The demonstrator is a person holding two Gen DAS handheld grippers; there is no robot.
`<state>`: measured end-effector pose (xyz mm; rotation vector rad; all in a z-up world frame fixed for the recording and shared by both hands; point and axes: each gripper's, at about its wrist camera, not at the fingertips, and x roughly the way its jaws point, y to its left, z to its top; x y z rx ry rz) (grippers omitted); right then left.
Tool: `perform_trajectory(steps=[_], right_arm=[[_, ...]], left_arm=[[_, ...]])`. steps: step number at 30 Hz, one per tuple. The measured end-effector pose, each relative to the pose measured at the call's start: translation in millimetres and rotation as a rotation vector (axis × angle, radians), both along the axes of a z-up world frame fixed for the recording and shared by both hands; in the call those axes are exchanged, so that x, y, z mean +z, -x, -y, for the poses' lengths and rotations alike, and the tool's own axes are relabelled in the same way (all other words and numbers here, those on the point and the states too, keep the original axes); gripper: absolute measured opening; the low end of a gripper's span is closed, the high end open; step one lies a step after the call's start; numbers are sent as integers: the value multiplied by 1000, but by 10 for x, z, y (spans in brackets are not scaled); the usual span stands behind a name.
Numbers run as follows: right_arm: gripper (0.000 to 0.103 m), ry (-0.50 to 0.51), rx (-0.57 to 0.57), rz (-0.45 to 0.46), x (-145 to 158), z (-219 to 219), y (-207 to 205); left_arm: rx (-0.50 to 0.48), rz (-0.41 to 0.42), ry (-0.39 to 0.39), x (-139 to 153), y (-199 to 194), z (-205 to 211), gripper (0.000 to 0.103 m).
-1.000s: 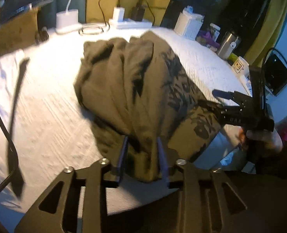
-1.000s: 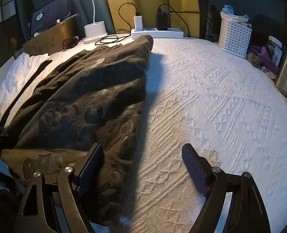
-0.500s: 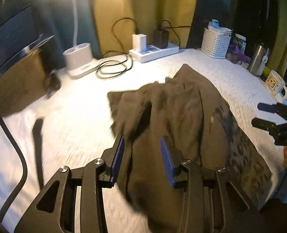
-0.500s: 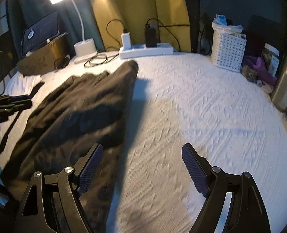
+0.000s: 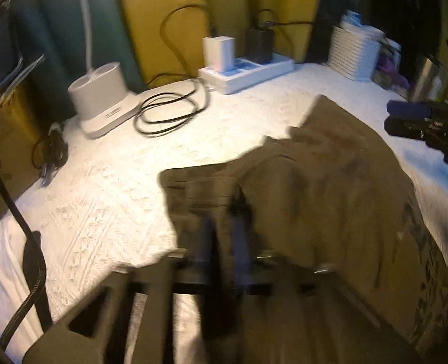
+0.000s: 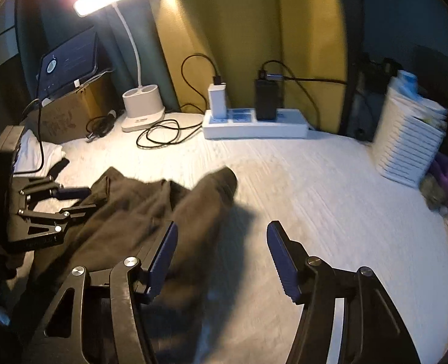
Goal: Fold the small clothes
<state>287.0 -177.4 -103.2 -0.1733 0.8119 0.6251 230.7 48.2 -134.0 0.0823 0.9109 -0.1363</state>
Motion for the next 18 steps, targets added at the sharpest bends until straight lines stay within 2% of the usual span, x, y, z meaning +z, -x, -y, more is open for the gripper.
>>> perform_trajectory(steps=[2, 5, 8, 10, 12, 14, 16, 18], right_arm=[[63, 3, 18, -10, -45, -107, -78], [63, 34, 27, -33, -189, -237, -176], [63, 78, 12, -41, -320, -257, -215], [63, 92, -7, -52, -386, -217, -232], [63, 93, -25, -56, -410, -155, -227], [63, 98, -42, -51, -410, -85, -198], [63, 89, -57, -52, -399, -6, -161], [63, 79, -74, -49, -375, 66, -112]], left_arm=[[64, 16, 4, -14, -41, -179, 6], [148, -5, 7, -77, -95, -412, 6], [182, -1, 79, 41, -54, -516, 7], [147, 29, 85, 203, 6, -382, 14], [71, 56, 104, 354, 67, -170, 47], [-15, 70, 130, 457, 112, 78, 60], [-120, 44, 142, 473, 97, 360, 60], [-190, 0, 100, 380, 51, 623, 60]])
